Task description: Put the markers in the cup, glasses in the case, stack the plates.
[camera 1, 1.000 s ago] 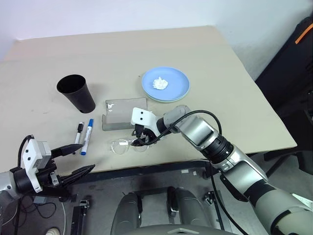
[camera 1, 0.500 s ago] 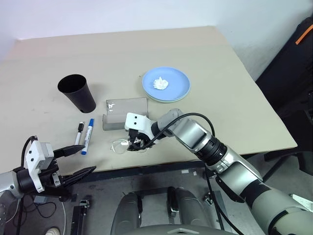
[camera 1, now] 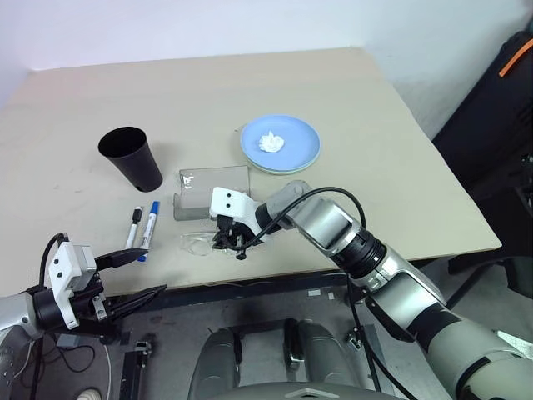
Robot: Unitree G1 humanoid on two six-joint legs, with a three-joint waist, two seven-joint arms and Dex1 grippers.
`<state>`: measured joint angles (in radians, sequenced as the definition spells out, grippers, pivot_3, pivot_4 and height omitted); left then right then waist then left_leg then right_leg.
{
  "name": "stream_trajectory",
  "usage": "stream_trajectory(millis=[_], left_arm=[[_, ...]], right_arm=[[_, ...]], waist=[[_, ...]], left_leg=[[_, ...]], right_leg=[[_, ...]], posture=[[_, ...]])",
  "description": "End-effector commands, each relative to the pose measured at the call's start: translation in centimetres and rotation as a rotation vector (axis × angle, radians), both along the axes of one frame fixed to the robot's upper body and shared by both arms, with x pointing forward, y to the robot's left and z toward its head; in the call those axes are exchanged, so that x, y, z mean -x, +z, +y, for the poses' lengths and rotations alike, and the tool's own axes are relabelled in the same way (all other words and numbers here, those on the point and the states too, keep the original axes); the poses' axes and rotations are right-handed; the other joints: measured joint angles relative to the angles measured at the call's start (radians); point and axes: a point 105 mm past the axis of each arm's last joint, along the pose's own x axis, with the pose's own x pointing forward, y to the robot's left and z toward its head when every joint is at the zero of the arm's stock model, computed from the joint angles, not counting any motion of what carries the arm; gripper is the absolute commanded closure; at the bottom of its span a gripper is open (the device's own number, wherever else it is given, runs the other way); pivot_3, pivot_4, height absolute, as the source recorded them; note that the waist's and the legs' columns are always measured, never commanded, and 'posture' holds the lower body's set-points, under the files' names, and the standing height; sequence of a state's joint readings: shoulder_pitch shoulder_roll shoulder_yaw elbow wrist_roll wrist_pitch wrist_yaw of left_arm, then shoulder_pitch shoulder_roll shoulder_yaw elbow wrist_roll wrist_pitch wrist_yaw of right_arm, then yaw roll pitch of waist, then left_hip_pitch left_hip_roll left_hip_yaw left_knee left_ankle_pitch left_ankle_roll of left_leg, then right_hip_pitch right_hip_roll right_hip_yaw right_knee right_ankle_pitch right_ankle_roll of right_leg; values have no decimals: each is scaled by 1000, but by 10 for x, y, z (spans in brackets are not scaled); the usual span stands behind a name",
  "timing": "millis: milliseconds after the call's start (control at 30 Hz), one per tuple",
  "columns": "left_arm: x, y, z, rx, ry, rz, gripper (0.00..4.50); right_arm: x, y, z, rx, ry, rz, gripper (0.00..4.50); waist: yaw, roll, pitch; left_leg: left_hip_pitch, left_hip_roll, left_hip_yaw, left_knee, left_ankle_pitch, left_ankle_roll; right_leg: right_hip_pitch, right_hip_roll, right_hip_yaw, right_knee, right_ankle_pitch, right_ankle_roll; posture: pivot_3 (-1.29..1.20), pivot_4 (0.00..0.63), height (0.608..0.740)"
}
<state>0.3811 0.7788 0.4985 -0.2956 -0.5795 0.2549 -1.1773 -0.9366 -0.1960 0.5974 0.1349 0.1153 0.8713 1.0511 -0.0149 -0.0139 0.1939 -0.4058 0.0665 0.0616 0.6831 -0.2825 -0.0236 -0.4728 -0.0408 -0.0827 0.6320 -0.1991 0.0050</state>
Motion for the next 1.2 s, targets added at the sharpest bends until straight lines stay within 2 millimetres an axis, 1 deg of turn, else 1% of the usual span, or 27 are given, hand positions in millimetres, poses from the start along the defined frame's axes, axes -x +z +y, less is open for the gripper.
stream_trajectory(millis=[33,133,267,333,500,633,767,900,1033,1133,1200], left_arm=[[-2,8,-1,15,-9,-34,0],[-5,13,-1,41,4,-57,0],[-6,17,0,73,12,-68,0],[-6,17,0,76,15,-65,0],[-6,14,-3,72,18,-63,0],[-5,13,-6,77,18,-66,0],[-3,12,-8,71,20,-66,0],[-3,12,-9,72,26,-71,0],[-1,12,-10,74,30,-73,0],[0,11,-11,74,33,-74,0],[0,12,-12,75,33,-74,0]], right_arm=[[-9,34,-1,-83,8,-5,4487],[-20,52,-1,-123,-1,-5,4487],[-35,70,0,-160,-6,-44,4487],[-44,78,2,-176,-3,-90,4487],[-64,89,14,-192,12,-232,4487],[-71,94,27,-212,45,-299,4487],[-75,85,32,-166,61,-319,4487],[-70,74,36,-136,102,-278,4487],[-65,57,36,-90,141,-260,4487],[-72,39,31,-14,110,-304,4487],[-73,31,28,27,108,-309,4487]], waist=[[0,0,0],[-2,0,0],[-4,0,0],[-3,0,0],[-5,0,0],[-5,0,0],[-5,0,0],[-4,0,0],[-4,0,0],[-5,0,0],[-5,0,0]], left_leg=[[-1,0,0,0,0,0],[-2,0,1,0,0,0],[-2,0,1,-1,0,0],[-2,0,1,-2,0,0],[-2,0,1,-2,0,0],[-2,0,1,-2,0,0],[-2,0,1,-2,0,0],[-2,0,1,-2,0,0],[-2,0,1,-2,0,0],[-2,0,1,-2,0,0],[-2,0,1,-2,0,0]], right_leg=[[-1,0,0,0,0,0],[-1,1,0,0,0,2],[-2,1,0,-1,1,4],[-2,2,0,-1,1,4],[-2,1,0,-1,0,4],[-2,2,0,-1,0,4],[-2,2,1,-1,1,2],[-2,0,1,-1,1,1],[-2,1,1,-1,1,1],[-2,1,1,-1,1,1],[-2,1,1,-1,0,1]], posture=[[0,150,730],[0,150,730],[0,150,730],[0,150,730],[0,150,730],[0,150,730],[0,150,730],[0,150,730],[0,150,730],[0,150,730],[0,150,730]])
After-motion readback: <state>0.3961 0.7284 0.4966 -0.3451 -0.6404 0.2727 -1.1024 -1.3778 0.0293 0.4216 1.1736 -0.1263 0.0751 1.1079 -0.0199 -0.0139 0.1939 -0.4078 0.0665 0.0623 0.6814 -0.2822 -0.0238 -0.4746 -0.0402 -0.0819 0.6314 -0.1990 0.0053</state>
